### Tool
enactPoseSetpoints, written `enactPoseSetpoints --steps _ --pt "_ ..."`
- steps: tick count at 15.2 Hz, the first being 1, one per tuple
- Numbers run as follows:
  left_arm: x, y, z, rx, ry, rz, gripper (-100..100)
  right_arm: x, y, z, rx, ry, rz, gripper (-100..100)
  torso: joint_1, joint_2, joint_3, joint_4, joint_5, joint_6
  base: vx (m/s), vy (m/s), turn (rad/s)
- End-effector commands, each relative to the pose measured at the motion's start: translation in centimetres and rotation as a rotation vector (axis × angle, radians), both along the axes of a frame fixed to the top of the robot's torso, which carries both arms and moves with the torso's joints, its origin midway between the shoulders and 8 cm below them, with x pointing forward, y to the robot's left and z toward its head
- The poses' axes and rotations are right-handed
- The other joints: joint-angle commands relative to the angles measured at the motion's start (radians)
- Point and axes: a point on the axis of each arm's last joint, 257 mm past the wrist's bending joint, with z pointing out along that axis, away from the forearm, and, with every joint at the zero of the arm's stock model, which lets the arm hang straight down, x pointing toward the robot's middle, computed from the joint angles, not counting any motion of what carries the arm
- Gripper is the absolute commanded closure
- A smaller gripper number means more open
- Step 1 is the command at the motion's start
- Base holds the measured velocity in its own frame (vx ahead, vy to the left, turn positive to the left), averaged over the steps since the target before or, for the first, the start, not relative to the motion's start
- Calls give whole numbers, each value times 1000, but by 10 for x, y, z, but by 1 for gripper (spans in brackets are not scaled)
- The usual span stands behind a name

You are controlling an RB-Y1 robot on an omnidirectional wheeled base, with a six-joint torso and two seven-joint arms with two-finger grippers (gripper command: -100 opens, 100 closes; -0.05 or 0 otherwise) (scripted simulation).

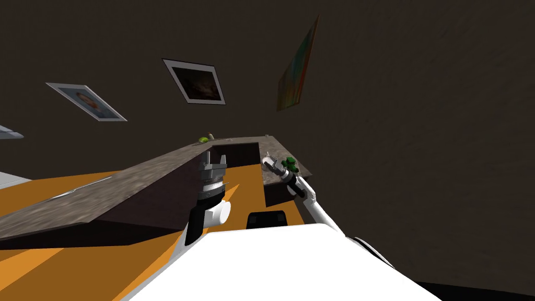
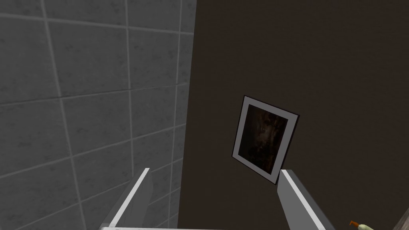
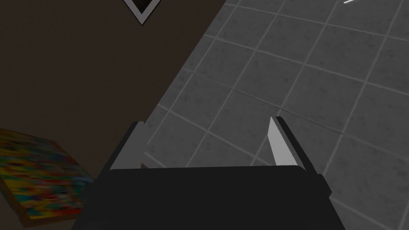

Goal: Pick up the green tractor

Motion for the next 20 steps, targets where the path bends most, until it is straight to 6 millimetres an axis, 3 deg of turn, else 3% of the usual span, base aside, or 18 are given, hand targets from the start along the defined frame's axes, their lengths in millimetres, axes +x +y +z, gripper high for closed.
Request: enactPoseSetpoints --steps 1,2,3,5,6,11,12,14,15,20 --pt "0 0 0 0 0 0 0 1 18 -11 -73 -38 30 -100 0 0 0 0 0 0 3 -7 -12" --pt "0 0 0 0 0 0 0 2 17 -13 -74 -34 29 -100 0 0 0 0 0 0 0 0 0" --pt "0 0 0 0 0 0 0 -5 35 -22 -141 -79 72 -100 0 0 0 0 0 0 4 -6 -14" --pt "0 0 0 0 0 0 0 1 37 -28 -166 -80 69 -100 0 0 0 0 0 0 2 -3 -7" --pt "0 0 0 0 0 0 0 -7 52 -40 -231 -121 114 -100 0 0 0 0 0 0 3 -5 -14" --pt "0 0 0 0 0 0 0 -1 70 -62 -357 -179 155 -100 0 0 0 0 0 0 2 -3 -8" --pt "0 0 0 0 0 0 0 -11 80 -78 -420 -216 203 -100 0 0 0 0 0 0 4 -6 -11" --pt "0 0 0 0 0 0 0 -2 83 -81 -455 -232 200 -100 0 0 0 0 0 0 2 -3 -8" --pt "0 0 0 0 0 0 0 -12 91 -98 -518 -270 249 -100 0 0 0 0 0 0 3 -6 -12" --pt "0 0 0 0 0 0 0 -1 98 -123 -660 -334 290 -100 0 0 0 0 0 0 3 -5 -9"
